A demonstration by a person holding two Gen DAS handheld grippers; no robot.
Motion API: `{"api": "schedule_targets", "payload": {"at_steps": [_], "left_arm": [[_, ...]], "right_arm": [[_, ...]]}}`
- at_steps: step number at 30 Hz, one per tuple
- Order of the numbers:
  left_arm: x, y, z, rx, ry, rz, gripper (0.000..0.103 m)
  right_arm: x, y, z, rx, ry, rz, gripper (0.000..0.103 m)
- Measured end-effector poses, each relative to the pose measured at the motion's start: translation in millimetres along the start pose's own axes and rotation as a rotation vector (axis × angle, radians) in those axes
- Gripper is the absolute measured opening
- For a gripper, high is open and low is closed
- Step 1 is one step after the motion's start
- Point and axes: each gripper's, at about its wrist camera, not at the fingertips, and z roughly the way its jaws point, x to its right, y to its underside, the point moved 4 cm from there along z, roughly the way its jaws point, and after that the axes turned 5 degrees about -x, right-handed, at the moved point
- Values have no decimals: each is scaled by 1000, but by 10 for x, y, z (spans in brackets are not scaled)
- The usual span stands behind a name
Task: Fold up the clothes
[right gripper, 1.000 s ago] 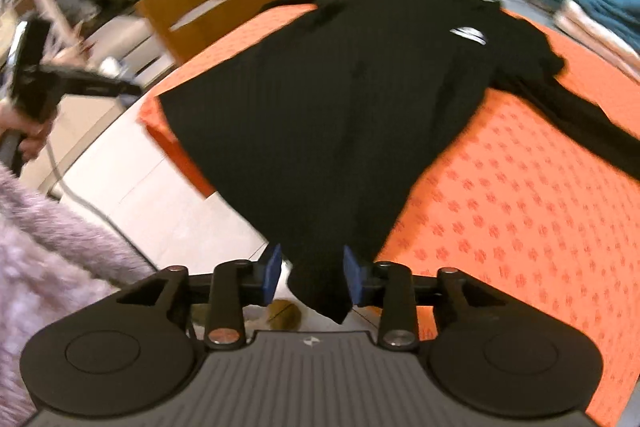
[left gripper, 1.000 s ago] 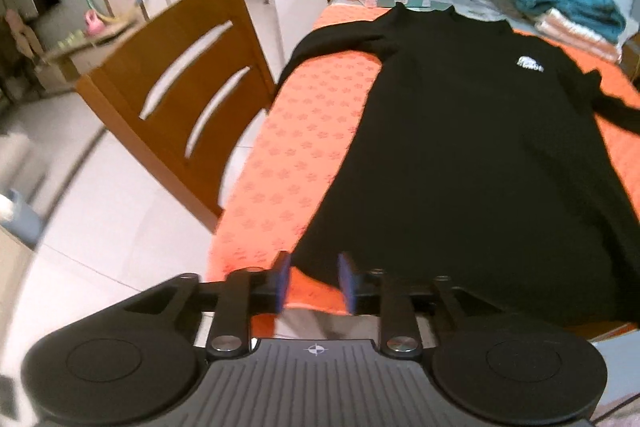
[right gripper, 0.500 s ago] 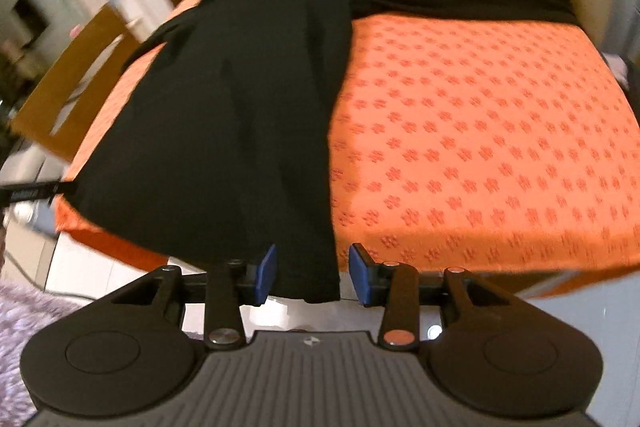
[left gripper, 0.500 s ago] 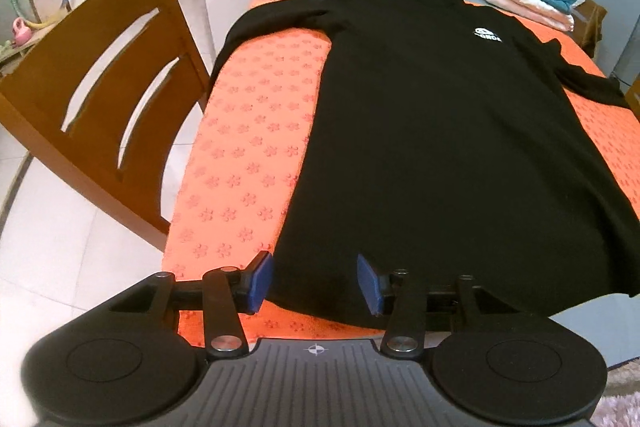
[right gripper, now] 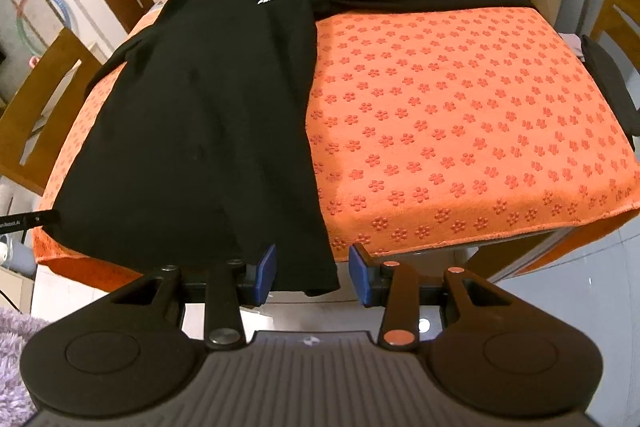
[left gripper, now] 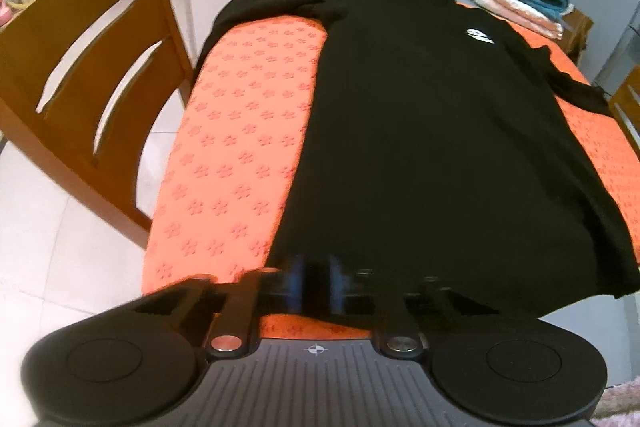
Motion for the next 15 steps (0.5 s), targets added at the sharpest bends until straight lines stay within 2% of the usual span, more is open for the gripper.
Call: {"api": "schedule_targets", "payload": {"at_steps": [1, 4, 10, 15], "left_arm": [[16, -2, -10, 12, 0, 19, 3], [42, -22, -80, 53, -7, 57, 2], [-183, -138, -505, 138, -24, 26, 2], [-374, -40, -585, 120, -39, 3, 2]], "right_arm": [[-12, -1, 1, 4, 0, 7, 46], [-40, -7, 7, 21, 6, 22, 46], [-99, 15, 51, 32, 13, 34, 46], [-191, 32, 90, 39, -4, 46, 46]]}}
